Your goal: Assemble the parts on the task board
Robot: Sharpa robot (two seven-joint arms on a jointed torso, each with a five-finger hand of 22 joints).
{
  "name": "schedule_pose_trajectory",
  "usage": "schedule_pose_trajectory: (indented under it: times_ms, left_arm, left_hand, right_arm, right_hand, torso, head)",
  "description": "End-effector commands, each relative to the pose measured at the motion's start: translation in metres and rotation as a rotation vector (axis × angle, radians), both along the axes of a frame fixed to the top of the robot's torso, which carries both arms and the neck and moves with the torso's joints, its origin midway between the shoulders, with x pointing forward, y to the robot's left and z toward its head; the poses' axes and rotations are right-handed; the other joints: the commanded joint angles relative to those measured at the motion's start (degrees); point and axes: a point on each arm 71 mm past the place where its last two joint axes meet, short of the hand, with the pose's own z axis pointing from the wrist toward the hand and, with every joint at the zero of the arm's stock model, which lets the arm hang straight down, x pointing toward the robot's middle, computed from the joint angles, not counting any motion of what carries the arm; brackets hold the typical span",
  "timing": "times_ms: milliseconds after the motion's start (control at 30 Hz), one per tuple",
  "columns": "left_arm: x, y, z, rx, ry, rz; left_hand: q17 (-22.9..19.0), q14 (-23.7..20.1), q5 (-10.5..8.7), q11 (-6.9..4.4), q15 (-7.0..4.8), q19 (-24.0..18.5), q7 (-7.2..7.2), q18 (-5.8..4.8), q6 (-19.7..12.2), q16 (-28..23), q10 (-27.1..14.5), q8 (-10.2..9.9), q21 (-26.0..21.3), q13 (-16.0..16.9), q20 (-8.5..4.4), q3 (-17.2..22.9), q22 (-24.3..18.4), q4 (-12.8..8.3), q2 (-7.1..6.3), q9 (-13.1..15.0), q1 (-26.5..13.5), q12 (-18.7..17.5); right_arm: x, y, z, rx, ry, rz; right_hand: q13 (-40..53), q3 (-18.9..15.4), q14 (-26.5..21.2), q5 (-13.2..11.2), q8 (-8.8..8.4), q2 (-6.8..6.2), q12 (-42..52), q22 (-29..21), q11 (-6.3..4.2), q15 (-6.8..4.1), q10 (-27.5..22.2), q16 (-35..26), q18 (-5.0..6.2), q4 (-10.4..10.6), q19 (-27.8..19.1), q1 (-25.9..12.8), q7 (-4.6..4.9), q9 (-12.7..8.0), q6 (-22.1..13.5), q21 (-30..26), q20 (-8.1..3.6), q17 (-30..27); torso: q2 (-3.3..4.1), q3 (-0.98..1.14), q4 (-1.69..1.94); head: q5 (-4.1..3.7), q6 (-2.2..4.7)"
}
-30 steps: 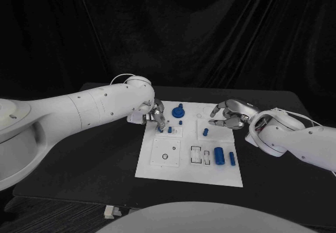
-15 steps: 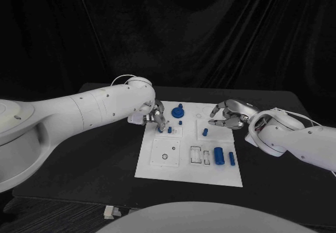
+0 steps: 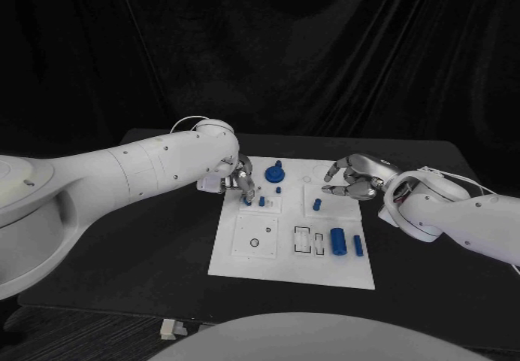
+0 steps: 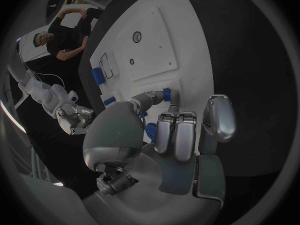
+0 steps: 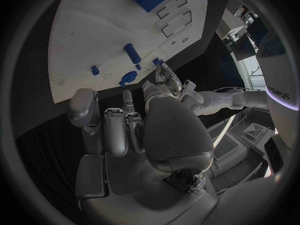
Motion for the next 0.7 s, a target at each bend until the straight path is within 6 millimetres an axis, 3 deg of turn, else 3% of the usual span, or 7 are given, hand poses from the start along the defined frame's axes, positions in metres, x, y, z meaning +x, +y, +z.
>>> schedule_pose_trajectory:
  times_ms: [33, 700]
  left_arm:
    - [-0.0020, 0.0001, -0.0053, 0.002, 0.006, 0.002]
    - [-0.0025, 0.0008, -0.0058, -0.023, -0.025, 0.018]
  left_hand:
    - [13.24, 4.53, 0.27, 0.21, -0.06, -0.23, -2.13, 0.60, 1.66, 0.12, 4.22, -0.13, -0.24, 13.46, 0.11, 1.37, 9.01, -1.50, 0.85, -0.01, 0.21, -0.34]
    - [13.42, 4.68, 0.81, 0.29, 0.05, -0.09, -2.06, 0.55, 2.18, 0.19, 4.31, -0.42, -0.04, 13.54, 0.21, 1.55, 9.08, -1.64, 1.53, -0.19, -0.18, -0.28]
  right_arm:
    - [-0.0001, -0.0009, -0.0020, -0.009, 0.012, -0.014]
    - [-0.0003, -0.0002, -0.0041, -0.011, 0.017, -0.015]
  right_hand:
    - [12.76, 0.41, 3.12, 0.13, -0.14, 0.18, -0.29, 7.41, 0.48, 0.50, 3.80, -0.38, -0.47, -0.04, -0.22, 0.54, 0.22, -0.05, 0.25, -0.37, 0.19, 8.48]
    - [12.74, 0.48, 3.07, 0.17, -0.16, 0.26, -0.31, 7.37, 0.52, 0.53, 3.77, -0.50, -0.45, -0.07, -0.27, 0.61, 0.22, -0.09, 0.28, -0.51, 0.21, 8.37]
  torso:
    - [-0.01, 0.06, 0.04]
    - [-0.06, 0.08, 0.11]
  head:
    - [0.01, -0.01]
    - [-0.10, -0.01]
